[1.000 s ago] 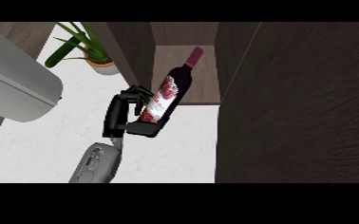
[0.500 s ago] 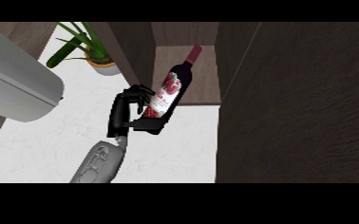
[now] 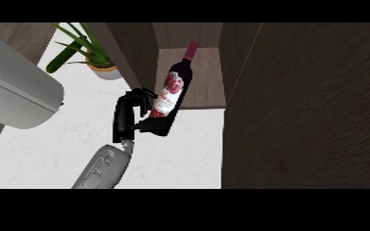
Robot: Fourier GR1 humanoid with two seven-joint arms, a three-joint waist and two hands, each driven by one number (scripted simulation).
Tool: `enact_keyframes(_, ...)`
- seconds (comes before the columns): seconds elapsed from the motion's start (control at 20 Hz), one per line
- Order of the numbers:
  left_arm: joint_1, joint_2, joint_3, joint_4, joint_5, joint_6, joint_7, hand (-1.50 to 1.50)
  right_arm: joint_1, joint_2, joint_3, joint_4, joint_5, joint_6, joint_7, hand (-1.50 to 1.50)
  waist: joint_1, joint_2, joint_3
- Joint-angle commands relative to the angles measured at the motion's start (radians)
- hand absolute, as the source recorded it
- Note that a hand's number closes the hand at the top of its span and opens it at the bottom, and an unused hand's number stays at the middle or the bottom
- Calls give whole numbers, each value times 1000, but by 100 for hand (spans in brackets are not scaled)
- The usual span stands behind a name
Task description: Pick up the wine, place it into the cabinet and close the cabinet
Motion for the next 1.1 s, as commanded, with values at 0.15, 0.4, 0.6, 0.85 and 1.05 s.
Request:
enact_keyframes(0.15, -203, -73, -88, 168, -68, 41, 95, 150, 32, -17, -25, -52, -93, 31, 3, -150, -64, 24, -9)
enact_keyframes(0.4, -208, -73, -64, 218, -106, 61, 115, 150, 40, -12, -7, -65, -74, 37, -2, -150, -65, 27, -10)
enact_keyframes(0.6, -236, -49, -38, 219, -98, 51, 166, 150, 20, -6, 18, -43, -67, 36, 0, -150, -73, 33, -10)
enact_keyframes(0.85, -215, -56, -31, 236, -118, 115, 160, 150, 21, -14, -15, -47, -104, 33, 4, -150, -78, 35, -11)
enact_keyframes(1.05, -200, -62, -5, 235, -82, 129, 120, 150, 30, -3, 9, -45, -96, 47, -14, -150, -91, 37, -12)
